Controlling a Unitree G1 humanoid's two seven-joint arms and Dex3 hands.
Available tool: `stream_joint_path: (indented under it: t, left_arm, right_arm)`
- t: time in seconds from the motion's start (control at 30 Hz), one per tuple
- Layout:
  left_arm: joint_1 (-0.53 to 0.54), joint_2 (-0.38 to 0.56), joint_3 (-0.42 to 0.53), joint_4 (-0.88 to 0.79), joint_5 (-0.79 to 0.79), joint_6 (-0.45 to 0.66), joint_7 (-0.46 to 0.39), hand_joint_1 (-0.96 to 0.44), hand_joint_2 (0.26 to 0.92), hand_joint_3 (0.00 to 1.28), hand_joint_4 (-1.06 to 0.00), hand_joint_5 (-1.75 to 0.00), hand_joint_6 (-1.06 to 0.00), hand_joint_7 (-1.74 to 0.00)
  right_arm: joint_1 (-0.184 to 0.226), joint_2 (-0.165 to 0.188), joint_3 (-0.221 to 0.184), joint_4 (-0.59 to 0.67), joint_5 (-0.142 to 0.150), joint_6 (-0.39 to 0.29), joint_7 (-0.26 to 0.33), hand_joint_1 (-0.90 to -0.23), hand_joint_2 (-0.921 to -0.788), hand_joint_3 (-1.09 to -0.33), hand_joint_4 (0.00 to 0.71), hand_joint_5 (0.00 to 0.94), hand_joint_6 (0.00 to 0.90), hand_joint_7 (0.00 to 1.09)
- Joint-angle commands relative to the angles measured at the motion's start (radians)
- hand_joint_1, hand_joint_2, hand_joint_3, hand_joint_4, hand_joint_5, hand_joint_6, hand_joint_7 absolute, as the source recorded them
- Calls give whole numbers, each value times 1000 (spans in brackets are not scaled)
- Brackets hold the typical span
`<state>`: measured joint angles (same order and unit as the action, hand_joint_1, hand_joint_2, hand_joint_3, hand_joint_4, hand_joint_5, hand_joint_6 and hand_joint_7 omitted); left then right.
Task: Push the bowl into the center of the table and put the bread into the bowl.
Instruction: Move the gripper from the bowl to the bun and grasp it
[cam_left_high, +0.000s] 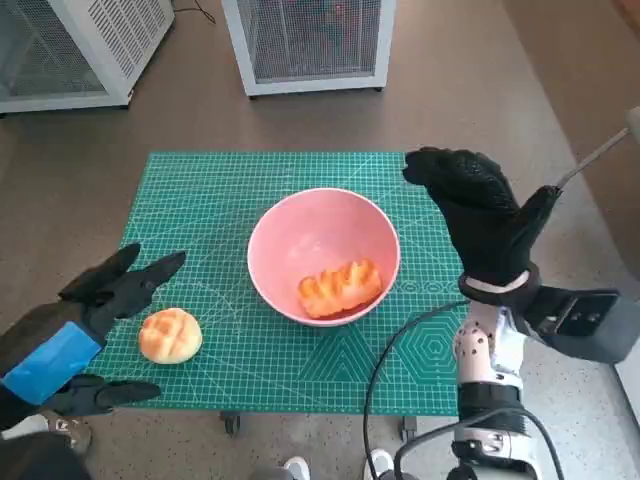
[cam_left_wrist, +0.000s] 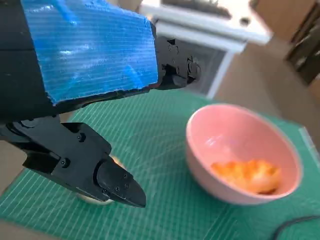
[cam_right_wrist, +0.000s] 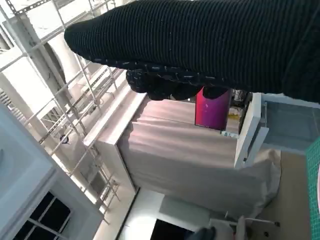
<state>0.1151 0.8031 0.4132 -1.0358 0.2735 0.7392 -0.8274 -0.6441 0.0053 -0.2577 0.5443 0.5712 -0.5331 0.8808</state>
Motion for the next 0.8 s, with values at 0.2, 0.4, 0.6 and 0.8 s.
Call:
stream_joint_path:
  t: [0.2, 0.4, 0.6, 0.8]
  left_arm:
    - [38, 48, -135, 33, 83, 49, 72, -52, 711, 3, -65, -12, -246, -21]
    - [28, 54, -248, 122, 152, 44, 130, -83, 719, 6, -82, -10, -259, -18]
    - [-4, 55, -340, 220, 215, 43, 174, -106, 726, 7, -97, -9, -274, -18]
    - [-55, 48, -442, 348, 283, 40, 214, -106, 735, 9, -103, -6, -285, -16]
  right_arm:
    - [23, -10, 0, -2, 6, 18, 6, -593, -921, -621, 230, 2, 360, 5]
    - [24, -16, 2, -8, 1, 19, 1, -582, -921, -626, 230, 1, 360, 4]
    - [25, -20, 2, -14, 0, 27, -3, -578, -921, -630, 230, 1, 359, 4]
    - [29, -22, 2, -21, -2, 26, -3, -575, -921, -633, 230, 1, 359, 4]
